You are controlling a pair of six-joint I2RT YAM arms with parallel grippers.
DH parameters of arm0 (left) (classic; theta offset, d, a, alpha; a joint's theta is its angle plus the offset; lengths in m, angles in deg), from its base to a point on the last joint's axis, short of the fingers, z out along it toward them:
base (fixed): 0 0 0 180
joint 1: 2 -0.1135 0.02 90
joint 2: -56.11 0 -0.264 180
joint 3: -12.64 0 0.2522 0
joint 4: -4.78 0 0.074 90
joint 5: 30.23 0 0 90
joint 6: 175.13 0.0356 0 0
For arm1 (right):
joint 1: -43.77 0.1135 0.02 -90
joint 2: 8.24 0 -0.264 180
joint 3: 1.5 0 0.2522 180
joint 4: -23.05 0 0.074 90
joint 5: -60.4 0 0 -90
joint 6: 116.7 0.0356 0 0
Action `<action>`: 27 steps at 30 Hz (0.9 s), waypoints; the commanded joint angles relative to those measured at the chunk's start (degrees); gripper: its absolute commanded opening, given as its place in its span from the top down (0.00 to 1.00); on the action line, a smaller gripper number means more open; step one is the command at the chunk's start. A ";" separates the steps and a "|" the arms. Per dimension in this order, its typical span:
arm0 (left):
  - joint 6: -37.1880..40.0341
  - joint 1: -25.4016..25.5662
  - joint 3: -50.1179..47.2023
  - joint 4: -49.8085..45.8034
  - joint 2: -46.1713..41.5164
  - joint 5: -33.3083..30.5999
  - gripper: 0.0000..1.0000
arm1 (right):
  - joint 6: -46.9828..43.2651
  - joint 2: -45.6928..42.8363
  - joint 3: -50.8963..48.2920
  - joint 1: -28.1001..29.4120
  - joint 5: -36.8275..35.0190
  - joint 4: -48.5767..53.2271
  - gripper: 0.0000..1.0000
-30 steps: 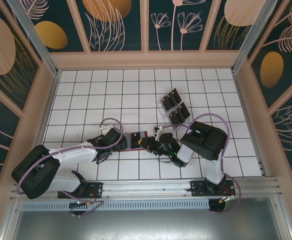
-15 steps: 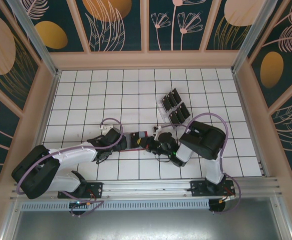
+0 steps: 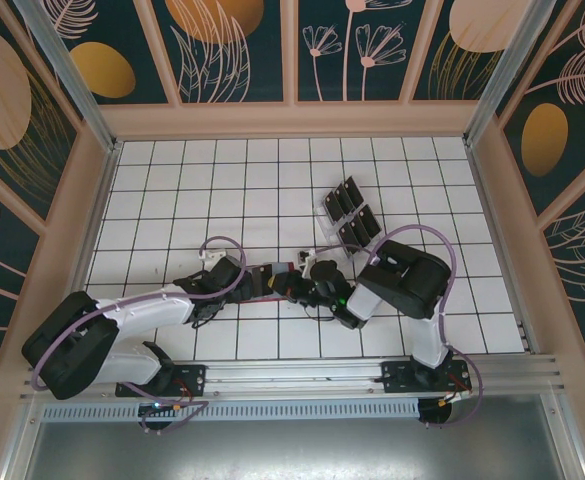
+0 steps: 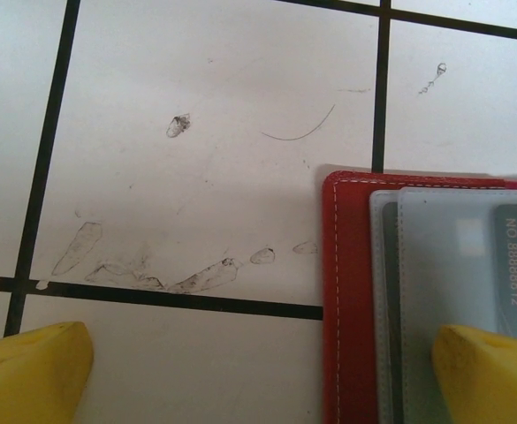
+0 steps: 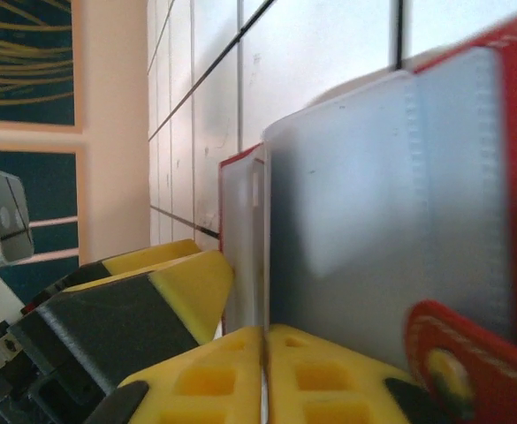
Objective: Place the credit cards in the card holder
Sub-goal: Insert the credit card into the card slot.
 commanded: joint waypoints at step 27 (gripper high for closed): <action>-5.73 -2.96 -2.77 -5.60 -9.06 -0.86 0.02 | -31.00 -10.18 26.61 -1.38 -10.67 63.28 0.61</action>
